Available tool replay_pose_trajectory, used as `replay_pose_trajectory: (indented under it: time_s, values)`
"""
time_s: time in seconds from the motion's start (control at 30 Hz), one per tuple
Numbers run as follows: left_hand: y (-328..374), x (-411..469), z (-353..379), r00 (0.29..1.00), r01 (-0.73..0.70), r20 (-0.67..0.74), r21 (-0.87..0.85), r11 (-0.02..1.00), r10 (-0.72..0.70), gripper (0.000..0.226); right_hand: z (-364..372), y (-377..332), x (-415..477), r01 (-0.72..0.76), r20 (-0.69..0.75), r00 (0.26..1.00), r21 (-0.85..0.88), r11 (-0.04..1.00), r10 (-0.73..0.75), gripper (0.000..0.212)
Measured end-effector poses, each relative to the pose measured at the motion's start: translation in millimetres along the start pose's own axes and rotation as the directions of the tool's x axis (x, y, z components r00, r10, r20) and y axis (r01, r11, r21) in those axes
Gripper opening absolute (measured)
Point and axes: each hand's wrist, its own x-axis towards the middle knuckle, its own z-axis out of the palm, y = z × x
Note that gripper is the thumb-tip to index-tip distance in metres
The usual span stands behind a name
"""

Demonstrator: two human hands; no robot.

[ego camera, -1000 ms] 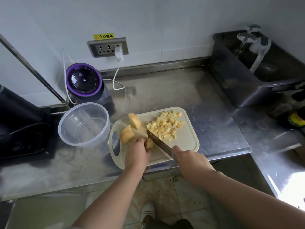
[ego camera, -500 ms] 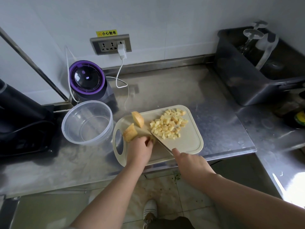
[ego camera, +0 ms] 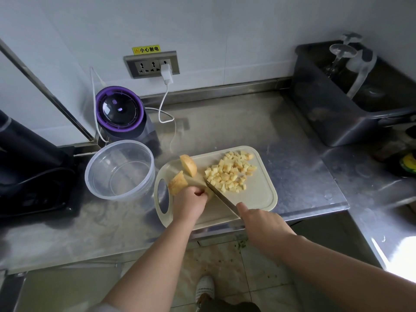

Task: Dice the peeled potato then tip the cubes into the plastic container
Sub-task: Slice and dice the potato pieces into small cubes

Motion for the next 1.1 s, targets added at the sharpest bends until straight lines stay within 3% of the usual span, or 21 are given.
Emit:
replay_pose_trajectory:
  time_s: [0.27, 0.47, 1.1]
  values:
    - [-2.7, 2.6, 2.3, 1.000, 0.022, -0.006, 0.013, 1.000, -0.022, 0.035, -17.6, -7.4, -0.5, -0.013, -0.066, 0.998, -0.002, 1.000, 0.013, 0.051]
    - [-5.2, 5.1, 3.9, 0.999, 0.025, -0.021, -0.012, 1.000, -0.025, 0.023, -10.9, -17.2, -5.0, 0.013, -0.058, 0.998, 0.002, 1.000, -0.012, 0.054]
    - [-10.1, 10.9, 7.5, 0.999, 0.001, -0.034, -0.002, 1.000, -0.001, 0.015, -15.0, -21.2, -5.2, 0.050, -0.087, 0.995, -0.035, 0.998, -0.052, 0.053]
